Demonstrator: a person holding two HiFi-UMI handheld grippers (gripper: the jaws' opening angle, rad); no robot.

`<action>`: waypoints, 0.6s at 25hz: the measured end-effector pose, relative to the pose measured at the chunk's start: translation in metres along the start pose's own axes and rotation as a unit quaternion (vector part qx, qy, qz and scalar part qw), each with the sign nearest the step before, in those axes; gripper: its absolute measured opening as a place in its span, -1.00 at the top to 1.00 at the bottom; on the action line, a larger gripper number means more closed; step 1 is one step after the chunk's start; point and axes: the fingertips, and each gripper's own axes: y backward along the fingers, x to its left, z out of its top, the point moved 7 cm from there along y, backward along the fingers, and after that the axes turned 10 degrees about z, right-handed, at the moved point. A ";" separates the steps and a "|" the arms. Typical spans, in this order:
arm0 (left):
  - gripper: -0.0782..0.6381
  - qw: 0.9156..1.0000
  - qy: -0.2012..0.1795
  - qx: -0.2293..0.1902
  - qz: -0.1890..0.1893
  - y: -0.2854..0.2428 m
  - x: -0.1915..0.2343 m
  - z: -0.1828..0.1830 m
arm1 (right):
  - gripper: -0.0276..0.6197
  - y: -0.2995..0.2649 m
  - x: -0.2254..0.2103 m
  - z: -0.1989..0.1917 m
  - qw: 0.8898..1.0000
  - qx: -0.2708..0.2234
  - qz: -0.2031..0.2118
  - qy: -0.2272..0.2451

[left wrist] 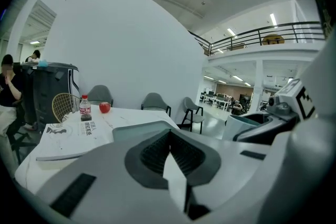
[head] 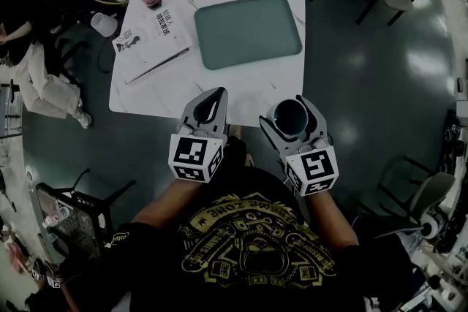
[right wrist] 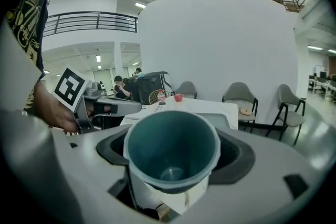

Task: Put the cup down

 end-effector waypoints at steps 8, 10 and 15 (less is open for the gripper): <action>0.75 1.000 -0.006 -0.004 -0.001 -0.046 0.033 0.021 | -0.30 -0.049 -0.027 0.031 1.000 -0.009 -0.015 0.014; 0.75 1.000 -0.008 -0.005 -0.005 -0.057 0.038 0.024 | -0.30 -0.060 -0.033 0.037 1.000 -0.012 -0.019 0.017; 0.75 1.000 -0.014 -0.006 -0.018 -0.089 0.046 0.032 | -0.30 -0.090 -0.052 0.048 0.999 -0.015 -0.035 0.024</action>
